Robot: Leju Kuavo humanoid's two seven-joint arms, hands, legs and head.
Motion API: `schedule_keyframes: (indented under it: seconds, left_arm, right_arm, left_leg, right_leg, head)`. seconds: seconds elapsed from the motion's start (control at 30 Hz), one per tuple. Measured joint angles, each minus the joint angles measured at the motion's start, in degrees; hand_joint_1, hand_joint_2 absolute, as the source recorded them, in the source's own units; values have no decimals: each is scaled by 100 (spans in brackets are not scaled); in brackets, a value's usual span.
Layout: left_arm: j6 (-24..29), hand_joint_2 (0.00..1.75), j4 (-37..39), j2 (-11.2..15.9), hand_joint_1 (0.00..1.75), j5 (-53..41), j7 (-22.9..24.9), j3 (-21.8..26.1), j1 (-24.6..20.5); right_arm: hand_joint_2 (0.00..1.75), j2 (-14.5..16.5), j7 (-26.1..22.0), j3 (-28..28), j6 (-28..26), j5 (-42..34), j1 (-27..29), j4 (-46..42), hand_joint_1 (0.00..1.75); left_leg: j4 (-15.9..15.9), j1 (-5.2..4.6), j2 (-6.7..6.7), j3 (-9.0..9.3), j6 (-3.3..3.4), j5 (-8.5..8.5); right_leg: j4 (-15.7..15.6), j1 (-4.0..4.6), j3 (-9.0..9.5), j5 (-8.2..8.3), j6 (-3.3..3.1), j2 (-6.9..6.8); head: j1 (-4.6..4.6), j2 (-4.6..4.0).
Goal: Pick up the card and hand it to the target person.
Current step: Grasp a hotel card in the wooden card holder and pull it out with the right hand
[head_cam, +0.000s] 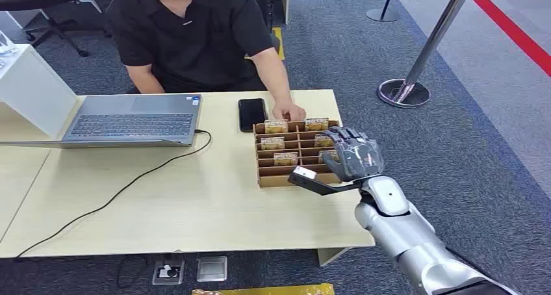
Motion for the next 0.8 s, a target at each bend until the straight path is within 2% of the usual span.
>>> schedule_keyframes:
  seconds: [0.13,0.27,0.4,0.8]
  left_arm:
    - [0,0,0,0,0,-10,2,-2,-1]
    - [0,0,0,0,0,-19,2,-4,-2]
    - [-5,0,0,0,0,-19,1,-4,-2]
    - [-33,0,0,0,0,-45,5,-9,-3]
  right_arm:
    - [175,-2,49,-2,-9,40,13,0,69]
    - [175,-7,96,-3,-14,112,40,0,65]
    - [175,-9,127,-4,-14,169,72,0,41]
    - [175,-8,346,-17,-35,598,164,55,38]
  left_leg:
    - [0,0,0,1,0,0]
    - [0,0,0,0,0,0]
    - [0,0,0,0,0,0]
    - [0,0,0,2,0,0]
  right_leg:
    - [0,0,0,0,0,0]
    - [0,0,0,0,0,0]
    - [0,0,0,0,0,0]
    - [0,0,1,0,0,0]
  head:
    - [1,-2]
    - [2,-1]
    - [3,0]
    - [1,0]
